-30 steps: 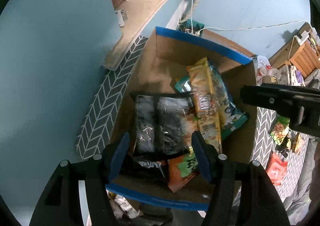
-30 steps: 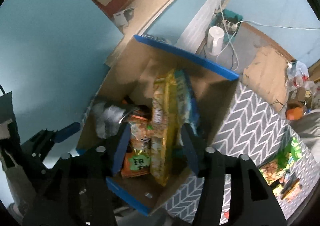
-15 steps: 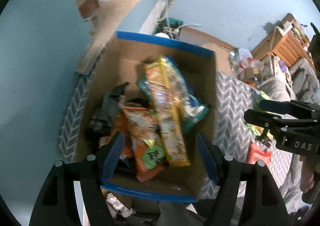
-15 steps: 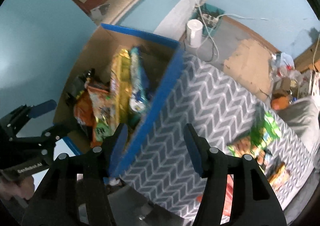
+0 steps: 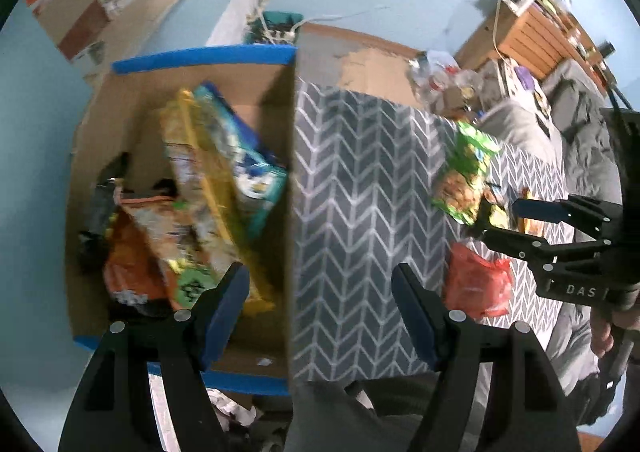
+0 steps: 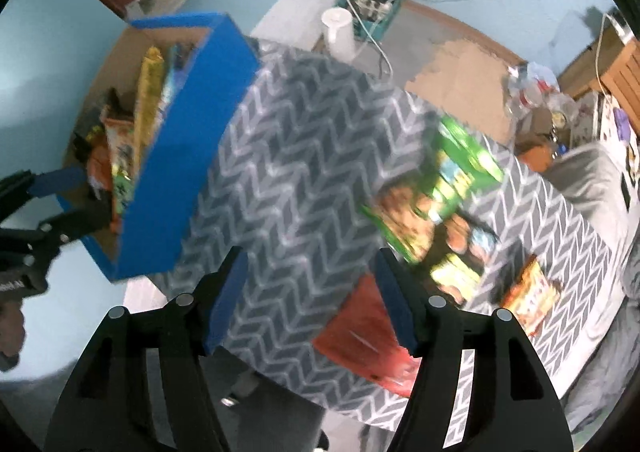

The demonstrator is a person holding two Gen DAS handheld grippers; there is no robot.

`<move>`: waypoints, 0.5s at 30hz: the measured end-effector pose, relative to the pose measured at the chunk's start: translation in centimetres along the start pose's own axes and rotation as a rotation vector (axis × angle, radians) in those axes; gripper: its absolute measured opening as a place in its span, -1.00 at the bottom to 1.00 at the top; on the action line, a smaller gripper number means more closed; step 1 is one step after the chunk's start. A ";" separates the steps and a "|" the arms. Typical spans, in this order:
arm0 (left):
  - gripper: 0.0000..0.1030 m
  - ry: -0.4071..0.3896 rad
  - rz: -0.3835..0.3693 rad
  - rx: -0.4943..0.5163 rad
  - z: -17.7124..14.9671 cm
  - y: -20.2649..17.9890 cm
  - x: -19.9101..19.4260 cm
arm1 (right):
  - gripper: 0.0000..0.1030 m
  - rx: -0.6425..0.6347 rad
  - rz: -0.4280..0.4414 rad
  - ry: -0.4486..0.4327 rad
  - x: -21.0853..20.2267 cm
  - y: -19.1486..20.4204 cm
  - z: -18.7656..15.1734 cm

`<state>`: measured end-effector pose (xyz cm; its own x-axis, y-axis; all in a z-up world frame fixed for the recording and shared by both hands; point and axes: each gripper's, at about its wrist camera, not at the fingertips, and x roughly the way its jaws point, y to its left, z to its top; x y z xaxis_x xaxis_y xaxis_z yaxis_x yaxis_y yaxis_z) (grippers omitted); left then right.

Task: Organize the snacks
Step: 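Move both tools back over the snacks on the table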

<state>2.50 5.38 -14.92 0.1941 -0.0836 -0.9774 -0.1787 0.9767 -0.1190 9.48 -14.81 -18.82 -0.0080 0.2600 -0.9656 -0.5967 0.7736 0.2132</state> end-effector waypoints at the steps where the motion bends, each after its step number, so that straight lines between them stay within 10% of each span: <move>1: 0.46 0.009 -0.002 0.008 -0.1 -0.6 0.3 | 0.29 0.002 -0.003 0.007 0.3 -0.8 -0.6; 15: 0.46 0.104 -0.024 0.088 -1.1 -6.8 6.0 | 0.29 0.037 0.091 0.080 4.8 -7.5 -5.7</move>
<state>3.79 -2.00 -20.15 0.0957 -0.1225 -0.9878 -0.0895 0.9873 -0.1311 9.34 -22.63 -25.90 -0.1257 0.2839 -0.9506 -0.5608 0.7700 0.3041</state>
